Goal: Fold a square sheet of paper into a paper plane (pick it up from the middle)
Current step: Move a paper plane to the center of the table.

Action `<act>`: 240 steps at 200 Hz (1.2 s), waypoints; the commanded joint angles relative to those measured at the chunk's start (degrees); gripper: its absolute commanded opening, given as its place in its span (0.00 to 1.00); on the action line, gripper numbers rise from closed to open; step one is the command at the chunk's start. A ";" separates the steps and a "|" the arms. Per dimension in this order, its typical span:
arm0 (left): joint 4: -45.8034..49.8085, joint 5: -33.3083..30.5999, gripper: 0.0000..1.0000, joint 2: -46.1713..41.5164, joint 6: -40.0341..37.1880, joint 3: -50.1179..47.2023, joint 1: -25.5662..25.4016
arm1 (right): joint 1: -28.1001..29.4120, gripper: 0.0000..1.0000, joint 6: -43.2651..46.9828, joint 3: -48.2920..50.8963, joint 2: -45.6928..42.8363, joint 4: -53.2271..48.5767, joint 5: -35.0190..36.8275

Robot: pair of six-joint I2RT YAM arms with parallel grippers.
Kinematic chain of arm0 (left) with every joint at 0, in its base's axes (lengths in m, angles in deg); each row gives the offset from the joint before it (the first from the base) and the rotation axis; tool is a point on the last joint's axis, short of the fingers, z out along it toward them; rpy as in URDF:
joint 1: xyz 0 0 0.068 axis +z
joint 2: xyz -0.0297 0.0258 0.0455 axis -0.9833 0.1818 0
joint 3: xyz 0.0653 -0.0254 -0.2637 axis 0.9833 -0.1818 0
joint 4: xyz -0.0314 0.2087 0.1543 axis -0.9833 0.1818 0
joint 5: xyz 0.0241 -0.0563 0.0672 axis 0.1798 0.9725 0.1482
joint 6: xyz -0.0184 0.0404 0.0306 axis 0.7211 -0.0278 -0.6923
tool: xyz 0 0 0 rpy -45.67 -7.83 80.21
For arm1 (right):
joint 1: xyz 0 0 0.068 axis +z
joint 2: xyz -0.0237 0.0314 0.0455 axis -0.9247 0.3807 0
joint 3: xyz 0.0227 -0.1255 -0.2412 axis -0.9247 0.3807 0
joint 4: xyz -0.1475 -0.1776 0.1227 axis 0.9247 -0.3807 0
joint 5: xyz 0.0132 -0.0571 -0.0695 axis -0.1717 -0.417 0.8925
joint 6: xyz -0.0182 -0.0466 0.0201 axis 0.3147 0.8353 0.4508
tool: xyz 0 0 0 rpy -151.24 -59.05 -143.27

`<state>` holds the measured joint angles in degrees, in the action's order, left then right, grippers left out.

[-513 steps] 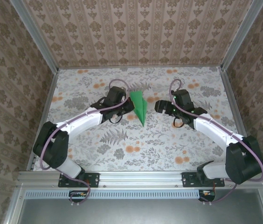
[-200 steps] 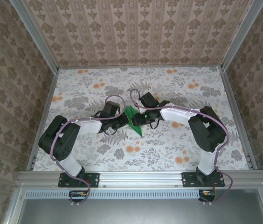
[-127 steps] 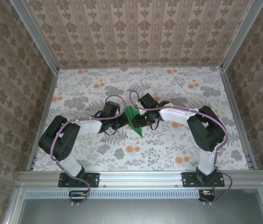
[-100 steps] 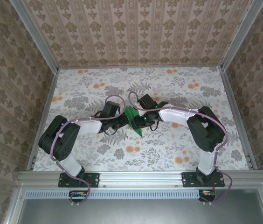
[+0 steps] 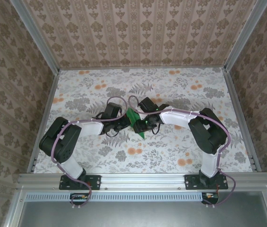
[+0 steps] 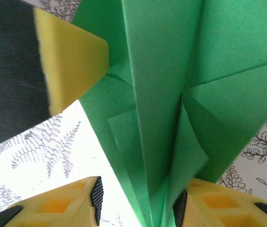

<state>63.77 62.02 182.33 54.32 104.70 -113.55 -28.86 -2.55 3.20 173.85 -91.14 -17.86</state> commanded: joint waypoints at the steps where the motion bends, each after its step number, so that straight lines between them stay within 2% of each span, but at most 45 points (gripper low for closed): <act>1: -1.23 1.30 0.00 0.19 0.63 0.25 0.36 | 0.60 0.46 1.27 -2.23 1.97 -2.25 2.58; 53: -1.24 1.84 0.00 0.19 0.66 0.42 0.36 | 0.83 0.45 1.52 -2.81 2.73 -2.52 5.88; 149: -1.08 1.83 0.00 0.33 0.54 0.34 0.45 | 0.75 0.28 -0.07 -3.40 2.87 -2.28 8.64; 200: -0.70 1.66 0.00 0.10 0.80 0.34 0.45 | 0.79 0.32 -1.80 -4.38 4.28 -2.52 10.70; 240: -0.57 1.66 0.00 0.19 0.71 0.32 0.45 | 0.72 0.30 -3.11 -4.77 4.43 -2.52 12.79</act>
<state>63.60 62.93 182.33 54.36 104.70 -113.55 -28.36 -4.02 -0.10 177.39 -92.21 -7.98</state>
